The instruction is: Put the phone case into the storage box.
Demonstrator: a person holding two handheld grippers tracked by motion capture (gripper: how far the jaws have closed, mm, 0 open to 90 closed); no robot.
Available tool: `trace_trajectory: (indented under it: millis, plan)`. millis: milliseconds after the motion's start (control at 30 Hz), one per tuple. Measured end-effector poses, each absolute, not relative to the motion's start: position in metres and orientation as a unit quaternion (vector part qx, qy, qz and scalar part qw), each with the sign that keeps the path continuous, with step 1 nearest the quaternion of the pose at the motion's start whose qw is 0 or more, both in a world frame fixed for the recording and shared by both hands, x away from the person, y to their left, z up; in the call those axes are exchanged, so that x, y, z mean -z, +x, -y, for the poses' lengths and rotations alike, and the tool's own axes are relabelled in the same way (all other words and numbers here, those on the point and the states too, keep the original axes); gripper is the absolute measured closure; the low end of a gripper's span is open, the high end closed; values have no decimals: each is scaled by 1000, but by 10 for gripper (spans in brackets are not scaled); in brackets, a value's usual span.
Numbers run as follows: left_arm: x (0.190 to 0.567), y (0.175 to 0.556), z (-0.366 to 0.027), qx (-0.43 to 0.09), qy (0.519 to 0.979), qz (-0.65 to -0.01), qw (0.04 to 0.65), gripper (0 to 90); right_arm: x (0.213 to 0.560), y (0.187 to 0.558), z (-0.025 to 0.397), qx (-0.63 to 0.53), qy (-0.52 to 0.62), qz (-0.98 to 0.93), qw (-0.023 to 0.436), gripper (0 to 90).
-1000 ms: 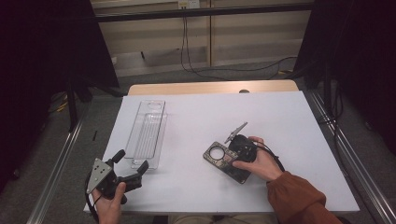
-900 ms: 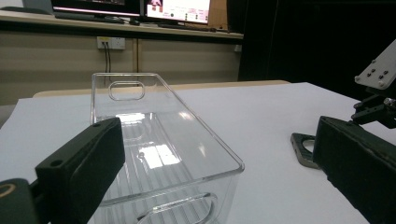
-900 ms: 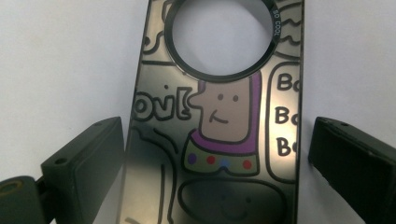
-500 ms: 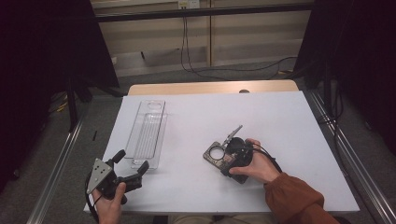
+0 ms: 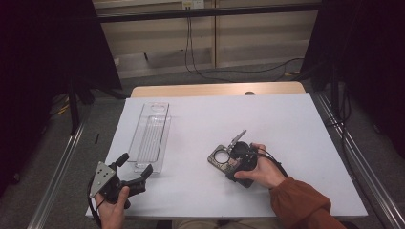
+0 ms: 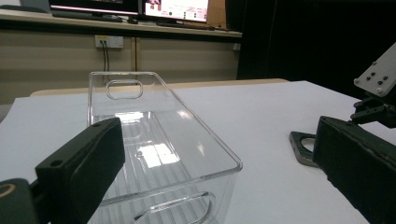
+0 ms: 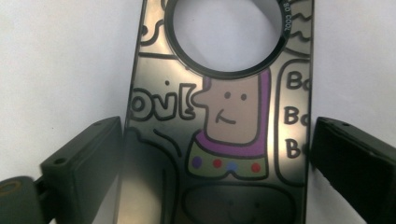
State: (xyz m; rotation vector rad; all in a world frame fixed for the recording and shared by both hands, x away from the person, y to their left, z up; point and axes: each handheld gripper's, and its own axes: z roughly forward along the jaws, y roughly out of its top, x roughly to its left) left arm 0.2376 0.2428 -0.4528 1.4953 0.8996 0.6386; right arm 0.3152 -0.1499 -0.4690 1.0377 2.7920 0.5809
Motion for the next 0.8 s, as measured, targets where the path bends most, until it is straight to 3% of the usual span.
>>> trace_trajectory:
  millis: [100,800]
  plan:
    - [453,238,-243,-275,646,-386,598,27,467,315,150,-192,344,-918,52,103]
    - [453,238,-243,-278,644,-391,596,27,465,315,151,-202,340,-917,58,124]
